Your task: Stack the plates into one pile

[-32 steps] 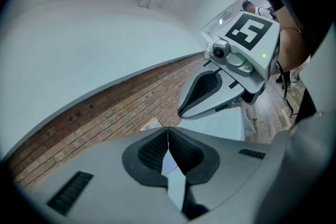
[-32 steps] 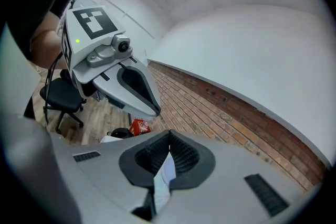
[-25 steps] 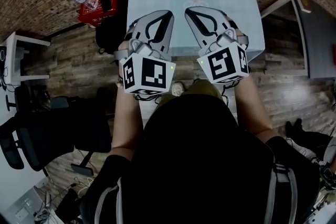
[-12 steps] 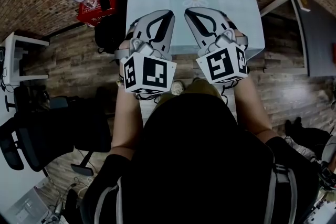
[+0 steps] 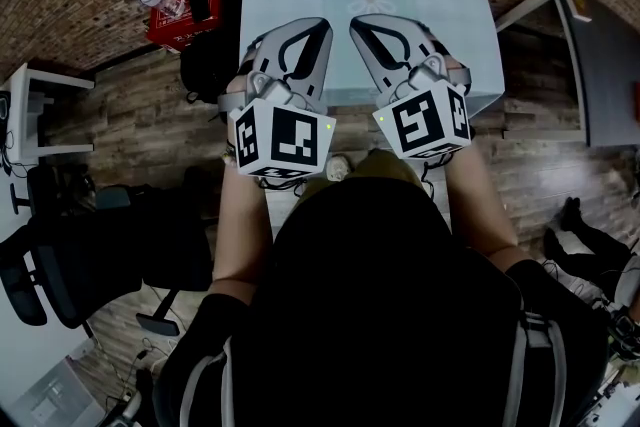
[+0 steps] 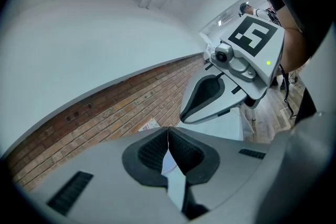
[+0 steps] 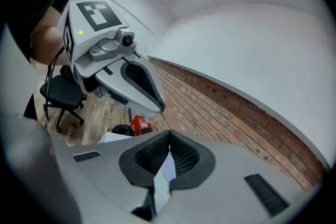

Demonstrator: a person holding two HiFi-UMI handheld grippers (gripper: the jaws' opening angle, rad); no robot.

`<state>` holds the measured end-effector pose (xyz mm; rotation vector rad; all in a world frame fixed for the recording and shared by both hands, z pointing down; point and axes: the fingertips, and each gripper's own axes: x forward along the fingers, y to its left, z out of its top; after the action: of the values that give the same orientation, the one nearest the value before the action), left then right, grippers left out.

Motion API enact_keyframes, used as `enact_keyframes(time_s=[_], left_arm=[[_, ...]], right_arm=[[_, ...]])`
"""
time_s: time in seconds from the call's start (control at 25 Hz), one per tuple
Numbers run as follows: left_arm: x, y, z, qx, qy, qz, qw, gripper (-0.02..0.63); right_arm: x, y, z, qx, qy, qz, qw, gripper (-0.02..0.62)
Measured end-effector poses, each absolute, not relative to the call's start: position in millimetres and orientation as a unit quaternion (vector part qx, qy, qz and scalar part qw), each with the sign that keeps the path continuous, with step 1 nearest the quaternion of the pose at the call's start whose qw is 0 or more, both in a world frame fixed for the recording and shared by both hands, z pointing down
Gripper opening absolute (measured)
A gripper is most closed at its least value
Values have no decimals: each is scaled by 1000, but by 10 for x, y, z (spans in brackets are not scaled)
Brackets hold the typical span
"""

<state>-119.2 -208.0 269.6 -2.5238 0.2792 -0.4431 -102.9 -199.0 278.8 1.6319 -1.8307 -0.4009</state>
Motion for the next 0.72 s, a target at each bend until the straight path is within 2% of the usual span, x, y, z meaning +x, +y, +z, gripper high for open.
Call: enact_keyframes(time_s=[0.72], left_arm=[[-1085, -2010, 2674, -938, 100, -165, 287, 23]], right_arm=[[-919, -1919, 2756, 624, -695, -150, 325, 35]])
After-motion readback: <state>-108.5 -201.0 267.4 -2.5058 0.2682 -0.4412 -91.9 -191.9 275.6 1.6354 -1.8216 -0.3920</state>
